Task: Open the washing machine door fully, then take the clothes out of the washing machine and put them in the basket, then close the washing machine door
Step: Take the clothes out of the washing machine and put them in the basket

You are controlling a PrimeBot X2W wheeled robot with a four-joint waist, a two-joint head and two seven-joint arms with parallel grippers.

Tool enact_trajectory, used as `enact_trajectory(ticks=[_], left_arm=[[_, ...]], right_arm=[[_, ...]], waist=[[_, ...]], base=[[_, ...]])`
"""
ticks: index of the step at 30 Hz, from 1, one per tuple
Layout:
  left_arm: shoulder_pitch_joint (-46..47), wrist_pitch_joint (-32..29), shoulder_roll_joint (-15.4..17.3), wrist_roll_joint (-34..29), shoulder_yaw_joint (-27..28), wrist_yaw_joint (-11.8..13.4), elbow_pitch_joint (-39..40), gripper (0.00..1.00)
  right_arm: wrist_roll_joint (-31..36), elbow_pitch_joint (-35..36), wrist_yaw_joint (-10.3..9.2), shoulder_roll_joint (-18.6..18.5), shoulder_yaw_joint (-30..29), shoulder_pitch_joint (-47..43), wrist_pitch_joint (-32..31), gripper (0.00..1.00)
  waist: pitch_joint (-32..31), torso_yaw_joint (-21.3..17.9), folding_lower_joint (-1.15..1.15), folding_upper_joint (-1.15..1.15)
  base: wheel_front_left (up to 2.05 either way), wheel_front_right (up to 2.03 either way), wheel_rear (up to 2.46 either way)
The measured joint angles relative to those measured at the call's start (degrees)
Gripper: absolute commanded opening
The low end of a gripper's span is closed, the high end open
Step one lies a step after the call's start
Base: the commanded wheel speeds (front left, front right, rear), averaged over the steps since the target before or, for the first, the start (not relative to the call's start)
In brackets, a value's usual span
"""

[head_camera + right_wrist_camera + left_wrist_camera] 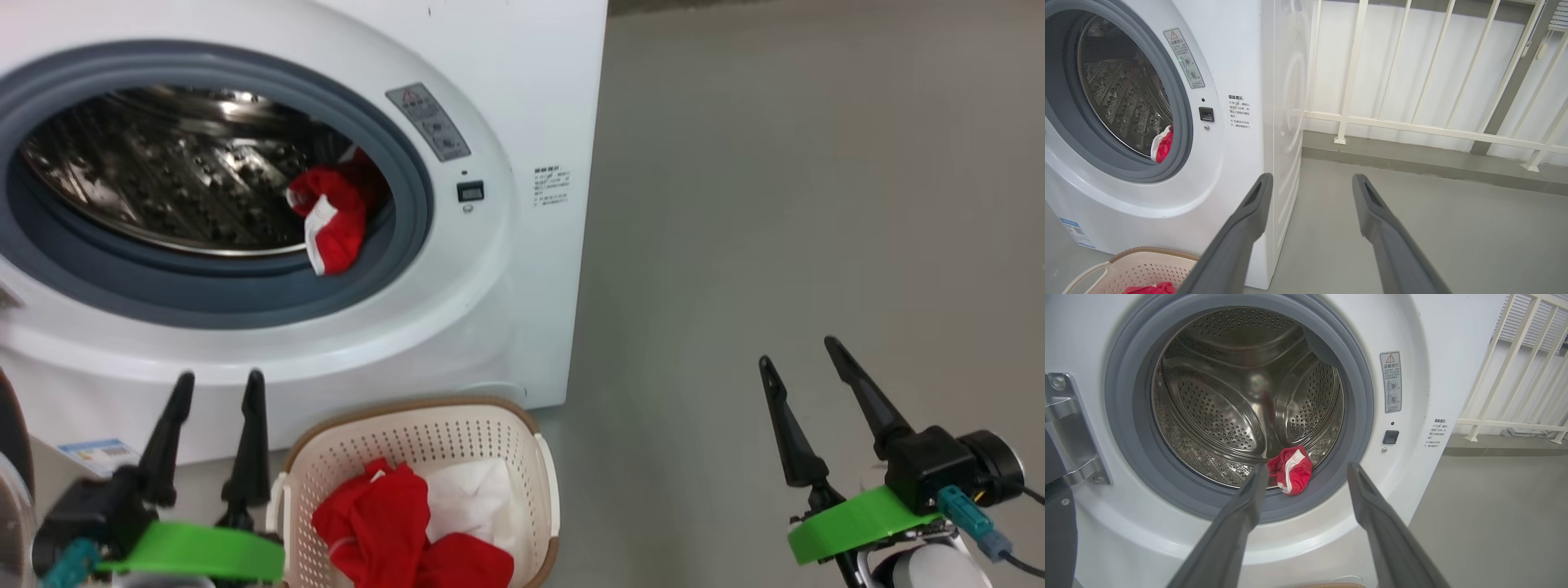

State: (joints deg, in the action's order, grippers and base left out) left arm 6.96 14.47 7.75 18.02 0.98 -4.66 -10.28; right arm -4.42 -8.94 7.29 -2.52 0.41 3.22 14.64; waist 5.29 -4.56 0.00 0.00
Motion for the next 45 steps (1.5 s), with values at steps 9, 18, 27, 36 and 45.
enact_trajectory(ticks=[9,18,27,36,45], left_arm=[[12.79,0.00,1.83,1.20,-0.56,-0.92,-5.94,1.00],[27.25,0.01,2.42,1.38,-0.22,-0.91,-16.24,1.00],[37.67,0.07,4.30,2.14,1.44,-1.00,-24.72,1.00],[49.56,-1.42,6.01,9.53,0.14,-2.43,-32.30,1.00],[52.43,-10.25,6.61,26.51,-9.48,-2.44,-30.50,1.00]], right_arm=[[0.40,1.14,0.00,-0.01,-0.03,4.01,0.00,1.00],[0.59,2.03,0.00,-0.08,1.02,8.32,0.00,1.00],[1.51,2.31,0.00,-0.15,2.37,10.70,0.00,1.00],[2.44,2.74,0.00,-0.23,2.63,13.04,0.00,1.00],[2.89,2.59,0.00,-0.27,3.76,14.18,0.00,1.00]], waist=[[6.99,0.56,0.00,0.00],[14.21,1.07,0.00,0.00],[19.25,0.81,0.00,0.00],[24.24,0.19,0.00,0.00],[26.12,0.21,0.00,0.00]], base=[[0.00,0.00,0.00],[0.00,0.00,0.00],[0.00,0.00,0.00],[0.00,0.00,0.00],[0.00,0.00,0.00]])
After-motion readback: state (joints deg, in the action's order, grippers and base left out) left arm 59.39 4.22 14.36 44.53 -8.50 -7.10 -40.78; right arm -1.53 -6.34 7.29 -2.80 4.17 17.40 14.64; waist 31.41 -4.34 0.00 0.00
